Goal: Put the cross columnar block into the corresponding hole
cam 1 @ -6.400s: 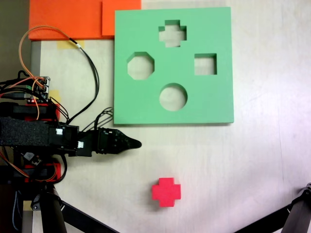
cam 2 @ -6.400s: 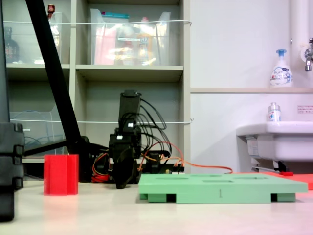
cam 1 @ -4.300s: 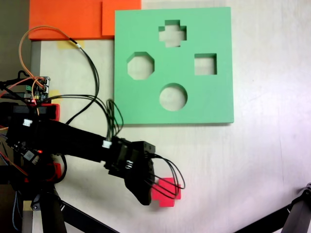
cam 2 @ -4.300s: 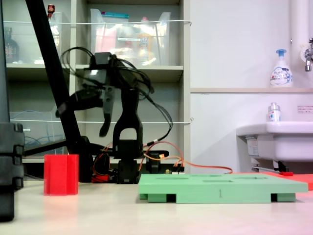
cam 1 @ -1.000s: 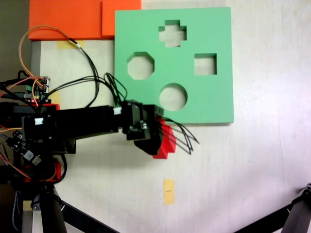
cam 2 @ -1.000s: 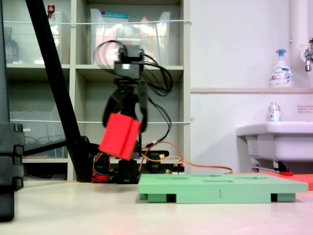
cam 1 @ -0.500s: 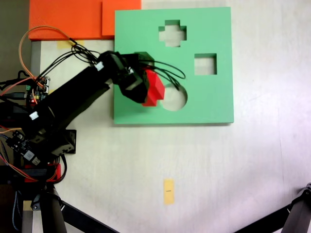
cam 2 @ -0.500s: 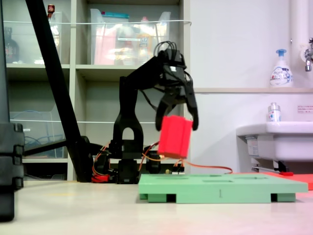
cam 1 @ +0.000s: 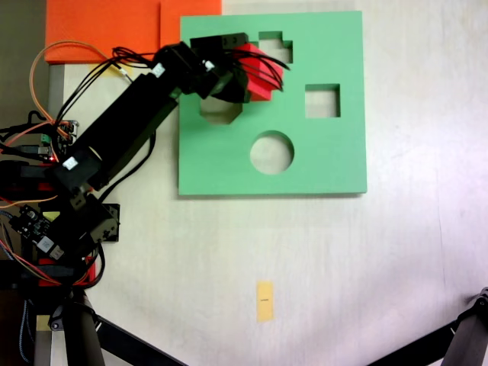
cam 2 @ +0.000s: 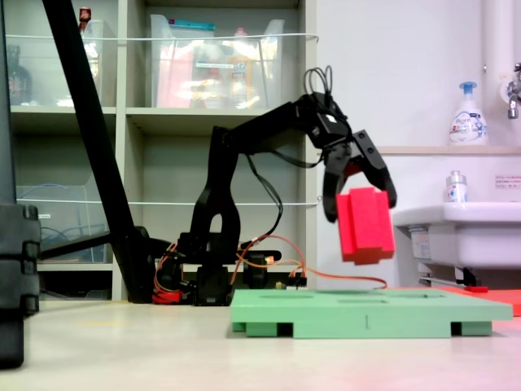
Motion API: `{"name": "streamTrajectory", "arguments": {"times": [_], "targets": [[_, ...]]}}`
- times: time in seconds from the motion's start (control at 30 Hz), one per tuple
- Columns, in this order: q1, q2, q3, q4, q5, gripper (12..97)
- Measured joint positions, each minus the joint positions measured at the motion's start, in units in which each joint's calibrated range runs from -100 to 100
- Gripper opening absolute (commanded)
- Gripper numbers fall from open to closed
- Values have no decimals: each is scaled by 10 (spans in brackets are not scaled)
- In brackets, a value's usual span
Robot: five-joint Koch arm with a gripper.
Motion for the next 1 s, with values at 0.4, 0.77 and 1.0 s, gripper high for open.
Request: {"name": "streamTrajectory", "arguments": {"times": [0.4, 0.77, 1.0], "targets": [[6, 88, 40, 49, 6, 456], [19, 155, 96, 66, 3, 456], [21, 167, 96, 66, 0, 458]]}}
